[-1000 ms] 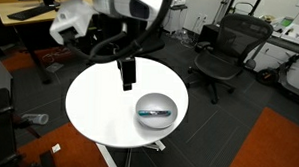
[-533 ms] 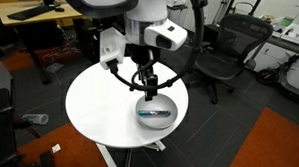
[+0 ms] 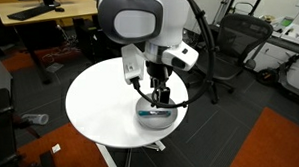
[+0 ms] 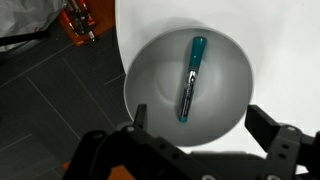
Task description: Pick the marker from the bowl and put it on the table
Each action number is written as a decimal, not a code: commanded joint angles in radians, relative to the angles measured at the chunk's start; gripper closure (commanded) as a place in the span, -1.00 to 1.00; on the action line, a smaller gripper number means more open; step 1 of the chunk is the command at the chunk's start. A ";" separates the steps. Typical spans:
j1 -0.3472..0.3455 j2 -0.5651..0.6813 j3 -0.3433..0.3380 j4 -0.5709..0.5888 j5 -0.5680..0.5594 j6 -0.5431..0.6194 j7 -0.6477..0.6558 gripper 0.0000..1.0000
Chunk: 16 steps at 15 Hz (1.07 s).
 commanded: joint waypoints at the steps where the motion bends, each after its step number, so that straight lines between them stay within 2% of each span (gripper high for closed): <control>1: -0.032 0.088 0.022 0.098 0.026 0.005 0.037 -1.00; 16: -0.037 0.307 0.026 0.285 0.014 -0.017 0.113 -1.00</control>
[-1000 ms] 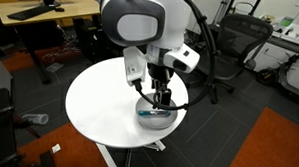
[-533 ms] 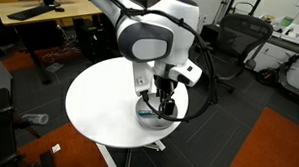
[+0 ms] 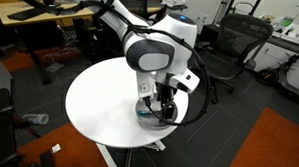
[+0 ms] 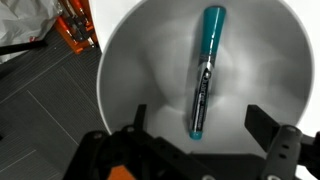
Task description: Pick the marker from the bowl and put it on the table
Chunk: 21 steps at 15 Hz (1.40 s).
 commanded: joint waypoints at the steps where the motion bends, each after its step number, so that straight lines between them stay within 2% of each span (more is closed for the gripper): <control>1: -0.015 0.048 0.009 0.066 0.005 -0.019 0.034 -1.00; 6: -0.020 0.088 0.008 0.103 0.003 -0.023 0.043 -1.00; 7: -0.021 0.094 0.008 0.109 0.001 -0.024 0.040 -0.58; 8: -0.021 0.099 0.009 0.112 0.001 -0.020 0.040 -0.47; 17: -0.023 0.127 0.010 0.143 0.001 -0.025 0.041 0.90; 18: -0.022 0.126 0.010 0.143 0.001 -0.026 0.040 0.99; 21: -0.012 0.091 0.006 0.113 -0.004 -0.023 0.043 0.91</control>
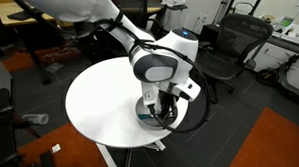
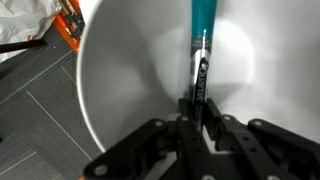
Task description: Pick the marker from the bowl and put it on the table
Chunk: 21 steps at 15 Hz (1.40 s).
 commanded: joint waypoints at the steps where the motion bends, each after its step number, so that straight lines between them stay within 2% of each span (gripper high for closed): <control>1: 0.004 -0.045 0.006 -0.018 -0.005 -0.016 0.025 0.91; 8: 0.061 -0.217 -0.004 -0.154 -0.049 -0.004 0.015 0.91; 16: 0.147 -0.463 0.006 -0.436 -0.130 0.020 0.016 0.91; 21: 0.186 -0.544 0.010 -0.622 -0.178 0.100 0.019 0.91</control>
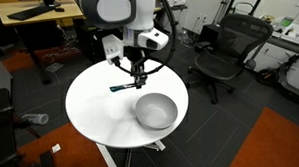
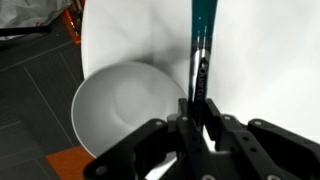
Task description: Pick the marker from the bowl and put it on the table
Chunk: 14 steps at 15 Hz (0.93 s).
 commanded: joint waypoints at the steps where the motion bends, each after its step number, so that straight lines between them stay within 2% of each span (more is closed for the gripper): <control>1: 0.010 -0.077 0.011 -0.173 -0.035 0.100 0.014 0.91; 8: -0.005 -0.034 0.012 -0.261 -0.025 0.296 -0.013 0.91; 14: -0.018 0.011 0.039 -0.246 -0.013 0.310 -0.069 0.91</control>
